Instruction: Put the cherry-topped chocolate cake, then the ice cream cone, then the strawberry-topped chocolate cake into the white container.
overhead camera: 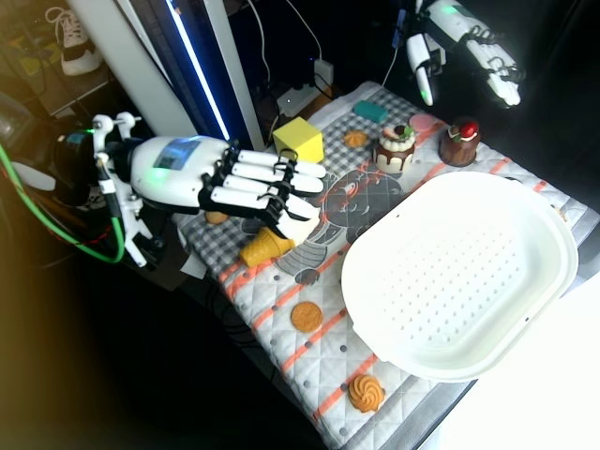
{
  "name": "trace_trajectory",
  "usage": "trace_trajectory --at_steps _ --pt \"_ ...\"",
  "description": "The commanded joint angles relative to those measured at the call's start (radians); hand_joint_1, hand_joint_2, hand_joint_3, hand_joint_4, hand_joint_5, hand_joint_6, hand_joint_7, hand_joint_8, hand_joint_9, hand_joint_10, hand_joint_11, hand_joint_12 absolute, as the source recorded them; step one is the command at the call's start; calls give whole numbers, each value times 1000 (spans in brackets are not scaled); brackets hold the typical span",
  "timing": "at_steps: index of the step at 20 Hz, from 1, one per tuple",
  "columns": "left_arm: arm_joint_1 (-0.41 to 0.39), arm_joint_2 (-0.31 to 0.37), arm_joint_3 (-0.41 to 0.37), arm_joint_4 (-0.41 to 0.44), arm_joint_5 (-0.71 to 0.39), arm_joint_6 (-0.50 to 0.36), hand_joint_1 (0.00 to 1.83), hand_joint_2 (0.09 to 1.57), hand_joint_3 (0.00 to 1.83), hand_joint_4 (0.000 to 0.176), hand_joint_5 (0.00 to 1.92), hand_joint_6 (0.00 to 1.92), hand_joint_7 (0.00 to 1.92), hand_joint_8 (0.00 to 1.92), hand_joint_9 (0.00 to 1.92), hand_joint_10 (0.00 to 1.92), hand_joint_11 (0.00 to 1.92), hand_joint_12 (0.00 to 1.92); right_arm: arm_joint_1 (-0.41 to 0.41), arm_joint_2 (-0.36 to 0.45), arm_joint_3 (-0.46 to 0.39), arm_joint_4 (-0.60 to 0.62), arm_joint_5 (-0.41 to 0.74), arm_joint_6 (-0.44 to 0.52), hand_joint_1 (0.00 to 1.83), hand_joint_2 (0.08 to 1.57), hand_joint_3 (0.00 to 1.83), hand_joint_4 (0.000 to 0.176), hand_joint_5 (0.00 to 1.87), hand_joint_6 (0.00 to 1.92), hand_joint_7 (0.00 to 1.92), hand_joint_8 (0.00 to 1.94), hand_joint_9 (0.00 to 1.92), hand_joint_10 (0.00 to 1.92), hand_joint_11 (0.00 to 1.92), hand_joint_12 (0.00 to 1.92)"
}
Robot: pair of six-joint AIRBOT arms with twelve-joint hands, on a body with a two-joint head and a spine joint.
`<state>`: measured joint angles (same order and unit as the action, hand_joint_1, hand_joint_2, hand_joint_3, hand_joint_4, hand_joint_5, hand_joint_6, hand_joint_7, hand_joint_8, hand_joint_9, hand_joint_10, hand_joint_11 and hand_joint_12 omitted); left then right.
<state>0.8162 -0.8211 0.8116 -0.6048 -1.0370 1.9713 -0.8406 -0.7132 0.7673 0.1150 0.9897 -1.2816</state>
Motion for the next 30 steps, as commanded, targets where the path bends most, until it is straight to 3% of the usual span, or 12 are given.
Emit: trace_trajectory --at_steps 1,4,6,10,13,16,17,18,19,21,23,30 --pt "-12 -2 8 30 -102 0 935 1145 12 97 1 0 0 0 0 0 6 4 6 2 1 1 125 -4 540 1301 28 0 0 0 4 1 6 137 0 1262" --pt "-19 -17 27 11 -67 0 945 1136 2 85 0 0 0 0 0 0 0 0 6 0 1 4 125 -3 512 1316 4 0 0 0 0 0 0 128 0 1257" --pt "-24 -34 48 -8 -35 0 1013 1105 0 120 37 11 0 0 0 0 41 19 6 -2 1 5 125 -3 551 1315 2 0 0 0 0 0 0 87 0 1229" --pt "-48 -80 118 -62 71 0 992 1114 0 108 57 11 0 0 0 0 64 40 6 -4 1 7 125 -2 525 1334 1 0 0 0 0 0 0 2 0 1097" --pt "-61 -110 161 -97 128 0 1030 1133 0 92 94 6 0 0 0 0 0 654 6 -4 1 7 125 3 511 1335 0 0 0 0 0 0 0 0 0 937" --pt "-77 -148 209 -128 181 2 1107 1138 0 68 247 22 198 16 213 54 0 1069 4 -4 1 10 125 6 506 1335 0 0 0 0 0 0 4 4 0 1164" --pt "-82 -157 221 -134 196 4 1158 1137 1 0 461 33 632 168 497 238 0 1384 4 -4 1 11 125 6 499 1335 0 0 0 0 0 0 18 14 0 1218" --pt "-83 -162 224 -138 197 6 1295 1162 0 0 650 71 809 997 650 690 175 1690 3 -4 1 12 125 6 479 1337 1 0 0 0 0 0 19 16 0 1229" --pt "-83 -162 223 -137 196 7 1228 1175 0 0 781 892 900 1184 714 1039 433 1827 3 -4 1 12 125 6 499 1343 1 0 0 0 0 0 27 30 0 1301" --pt "-87 -156 212 -124 179 7 1314 1185 0 0 833 1075 848 1257 733 1434 509 1759 1 -4 1 15 125 6 471 1351 1 0 0 0 0 0 15 41 0 1228" --pt "-94 -139 188 -104 132 7 1354 1194 1 0 738 1113 858 1289 777 1504 581 1715 -2 -4 1 18 125 6 504 1354 0 0 0 0 0 0 10 24 0 1083" --pt "-186 -96 121 21 -12 7 1335 1197 0 0 778 1202 829 1261 750 1474 487 1688 -7 -7 1 26 126 7 501 1348 0 0 0 0 0 0 1 30 0 1099"
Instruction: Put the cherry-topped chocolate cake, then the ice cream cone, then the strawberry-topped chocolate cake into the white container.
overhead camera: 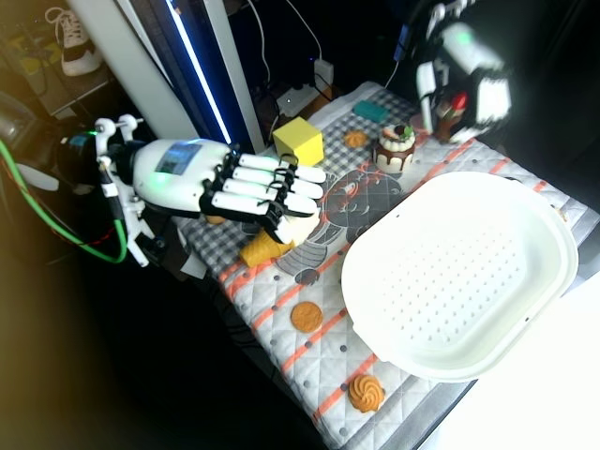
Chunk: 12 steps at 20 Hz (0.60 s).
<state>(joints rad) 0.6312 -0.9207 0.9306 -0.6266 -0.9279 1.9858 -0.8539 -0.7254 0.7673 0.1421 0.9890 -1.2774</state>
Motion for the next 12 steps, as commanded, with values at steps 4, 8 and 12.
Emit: trace_trajectory --at_steps 4,8,12 --pt "-188 -91 137 54 104 18 1341 1214 2 0 755 1230 763 1357 726 1521 518 1754 3 -1 1 3 141 4 504 1338 0 0 0 0 0 0 0 0 0 1067" --pt "-273 -164 202 -9 204 146 1351 1194 0 0 786 1193 845 1254 728 1486 437 1781 2 -1 1 3 146 5 501 1356 0 0 0 0 0 0 0 0 0 53" --pt "-334 -280 330 -152 319 326 1187 1216 0 0 819 1139 776 1451 659 1460 574 1907 2 -7 5 3 146 5 587 1358 0 0 0 0 0 0 0 0 0 698"
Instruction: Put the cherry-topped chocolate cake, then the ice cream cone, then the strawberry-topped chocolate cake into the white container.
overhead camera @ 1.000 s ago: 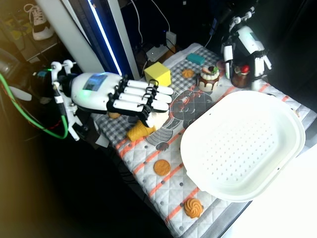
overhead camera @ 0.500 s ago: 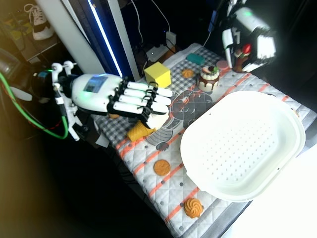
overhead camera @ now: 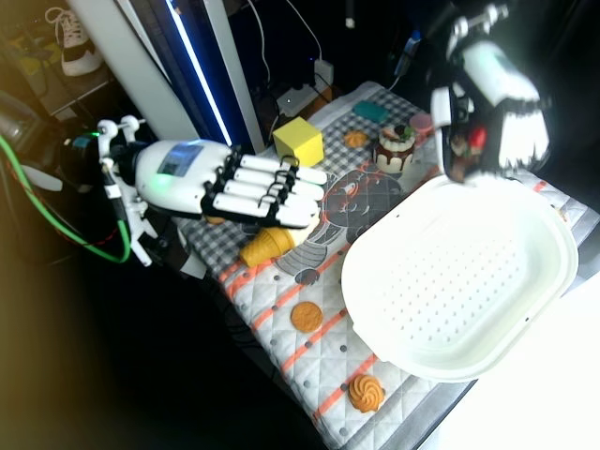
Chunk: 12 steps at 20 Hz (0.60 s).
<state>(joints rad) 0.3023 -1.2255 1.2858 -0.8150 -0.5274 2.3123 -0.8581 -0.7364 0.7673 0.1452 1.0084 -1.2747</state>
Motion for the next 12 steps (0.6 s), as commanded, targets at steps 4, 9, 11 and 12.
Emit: trace_trajectory --at_steps 4,9,11,12 --pt "-30 -59 105 -53 16 0 1154 1264 0 0 697 1279 727 1535 588 1459 540 1896 4 4 7 0 126 3 573 1355 0 0 0 0 0 0 0 0 0 996" --pt "-24 -78 136 -91 40 0 753 1019 0 65 199 94 227 100 76 560 2 1550 4 3 7 0 126 6 512 1358 0 0 0 0 0 0 3 3 0 1012" --pt "-20 -80 135 -92 44 0 632 887 0 93 117 9 100 5 8 232 0 1211 4 3 7 0 126 7 506 1359 0 0 0 0 0 0 19 8 0 1000" --pt "-16 -80 132 -92 43 0 540 838 0 119 74 2 21 0 1 46 0 1015 4 3 7 0 126 7 518 1358 0 0 0 0 0 0 12 5 0 964"
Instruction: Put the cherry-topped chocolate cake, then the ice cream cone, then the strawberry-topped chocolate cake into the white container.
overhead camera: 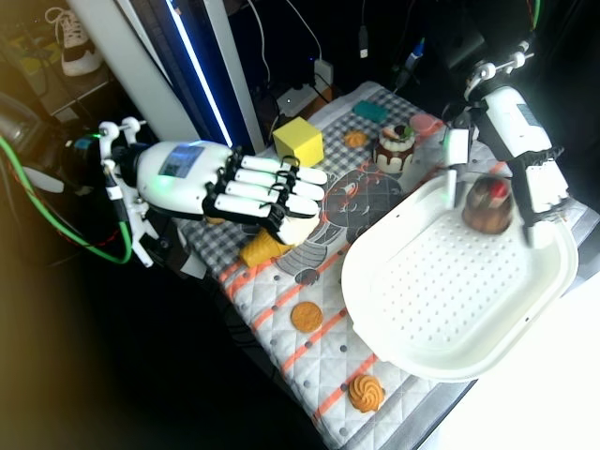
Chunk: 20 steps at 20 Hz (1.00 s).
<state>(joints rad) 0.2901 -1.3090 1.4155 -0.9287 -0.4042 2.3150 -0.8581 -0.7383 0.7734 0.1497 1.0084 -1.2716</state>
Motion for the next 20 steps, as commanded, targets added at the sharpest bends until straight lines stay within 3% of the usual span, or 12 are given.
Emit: trace_trajectory --at_steps 1,2,4,7,8,9,10,13,14,16,18,20 --pt "-1 4 -2 23 -85 -3 506 820 0 133 39 19 3 0 0 8 0 734 4 5 1 -4 126 5 517 1355 0 0 0 0 0 0 12 4 0 879" --pt "2 9 -14 35 -93 -3 484 834 0 149 21 8 0 0 0 1 0 417 4 5 1 -5 126 8 500 1350 0 0 0 0 0 0 26 9 0 894" --pt "9 39 -65 92 -136 -25 397 817 0 167 0 0 0 0 0 0 0 463 4 5 3 -8 126 26 526 1349 0 0 0 0 0 0 32 11 0 961" --pt "26 103 -126 238 -173 -221 465 974 29 176 0 0 0 0 0 0 0 177 -4 4 18 -24 126 87 651 1288 0 0 0 0 0 0 89 45 0 1306" --pt "41 136 -157 304 -203 -320 413 1134 38 171 0 0 0 0 0 0 0 61 -11 4 25 -32 126 117 654 1254 0 0 0 0 0 0 66 38 0 1242" --pt "54 159 -179 343 -228 -376 464 1271 38 125 0 0 0 0 0 0 0 11 -18 4 30 -37 125 135 662 1241 0 0 0 0 0 0 35 26 0 1163" --pt "72 189 -211 385 -264 -434 515 1316 40 120 0 0 0 0 0 0 0 1 -28 4 35 -42 125 158 651 1238 0 0 0 0 0 0 24 22 0 1052" --pt "159 300 -334 479 -411 -539 539 1298 19 98 0 0 0 0 0 0 30 24 -53 -4 40 -45 120 179 547 1222 0 0 0 0 0 0 66 50 0 1264" --pt "203 341 -383 502 -480 -569 470 1299 0 127 0 0 0 0 0 0 5 222 -54 -10 40 -45 113 179 580 1217 0 3 0 0 0 0 63 59 0 1332" --pt "294 404 -453 535 -596 -634 588 1364 15 90 21 7 0 0 20 8 0 265 -55 -21 41 -45 97 179 641 1199 0 42 0 0 14 4 115 96 0 1399" --pt "364 446 -499 552 -682 -685 616 1369 3 98 21 4 20 2 25 7 0 470 -56 -33 44 -45 79 179 681 1205 0 34 0 0 33 0 69 288 0 1512" --pt "443 479 -543 568 -782 -738 616 1351 0 80 45 5 8 0 41 11 0 755 -56 -55 56 -43 52 180 688 1210 0 0 0 0 9 0 2 404 0 1514"
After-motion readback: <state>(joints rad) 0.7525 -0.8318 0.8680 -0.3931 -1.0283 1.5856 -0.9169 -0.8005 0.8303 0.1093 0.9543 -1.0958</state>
